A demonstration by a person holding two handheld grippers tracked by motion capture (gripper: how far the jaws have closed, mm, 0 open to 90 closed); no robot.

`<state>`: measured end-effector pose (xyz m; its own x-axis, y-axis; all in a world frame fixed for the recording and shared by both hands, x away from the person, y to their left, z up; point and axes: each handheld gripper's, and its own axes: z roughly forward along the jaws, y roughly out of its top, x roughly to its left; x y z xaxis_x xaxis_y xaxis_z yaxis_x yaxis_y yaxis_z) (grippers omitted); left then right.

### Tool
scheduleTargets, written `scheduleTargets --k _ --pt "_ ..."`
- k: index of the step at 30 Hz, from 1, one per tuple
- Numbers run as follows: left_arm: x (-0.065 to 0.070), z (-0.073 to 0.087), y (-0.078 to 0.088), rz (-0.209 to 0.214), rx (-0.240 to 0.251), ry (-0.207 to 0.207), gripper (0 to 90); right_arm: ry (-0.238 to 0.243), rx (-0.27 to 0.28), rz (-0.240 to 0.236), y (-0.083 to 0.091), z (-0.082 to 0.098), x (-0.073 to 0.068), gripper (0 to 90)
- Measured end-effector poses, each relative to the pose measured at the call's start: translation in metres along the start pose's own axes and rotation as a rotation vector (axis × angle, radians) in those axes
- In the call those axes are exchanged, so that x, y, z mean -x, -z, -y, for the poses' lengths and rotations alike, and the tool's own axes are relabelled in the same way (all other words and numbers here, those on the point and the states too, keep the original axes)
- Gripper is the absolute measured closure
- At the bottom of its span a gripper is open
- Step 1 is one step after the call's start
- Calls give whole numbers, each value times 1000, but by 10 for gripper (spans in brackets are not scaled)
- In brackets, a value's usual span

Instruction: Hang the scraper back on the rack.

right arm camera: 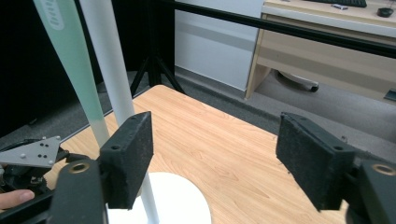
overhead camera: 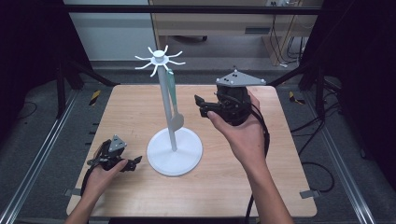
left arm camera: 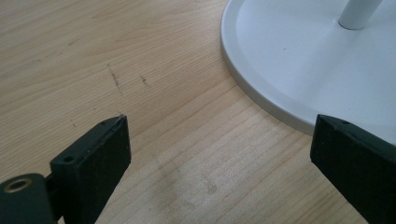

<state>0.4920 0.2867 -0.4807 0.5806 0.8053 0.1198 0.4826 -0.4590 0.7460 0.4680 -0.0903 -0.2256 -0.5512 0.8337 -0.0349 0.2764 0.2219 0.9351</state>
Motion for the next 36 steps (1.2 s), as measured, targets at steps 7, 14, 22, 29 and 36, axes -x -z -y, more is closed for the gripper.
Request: scheduleTargets --k 7,14,22,29,36 --pt "0 0 0 0 -1 0 48 -31 -13 17 3 2 6 179" --pt "0 0 0 -3 -1 0 48 -45 -36 33 6 10 14 107" --pt "0 0 1 -1 1 4 47 -50 -54 46 7 26 25 87" --pt "-1 0 2 -9 6 8 44 -47 -74 75 14 39 33 85" --pt "-1 0 2 -9 8 8 42 -31 -93 101 23 53 36 79"
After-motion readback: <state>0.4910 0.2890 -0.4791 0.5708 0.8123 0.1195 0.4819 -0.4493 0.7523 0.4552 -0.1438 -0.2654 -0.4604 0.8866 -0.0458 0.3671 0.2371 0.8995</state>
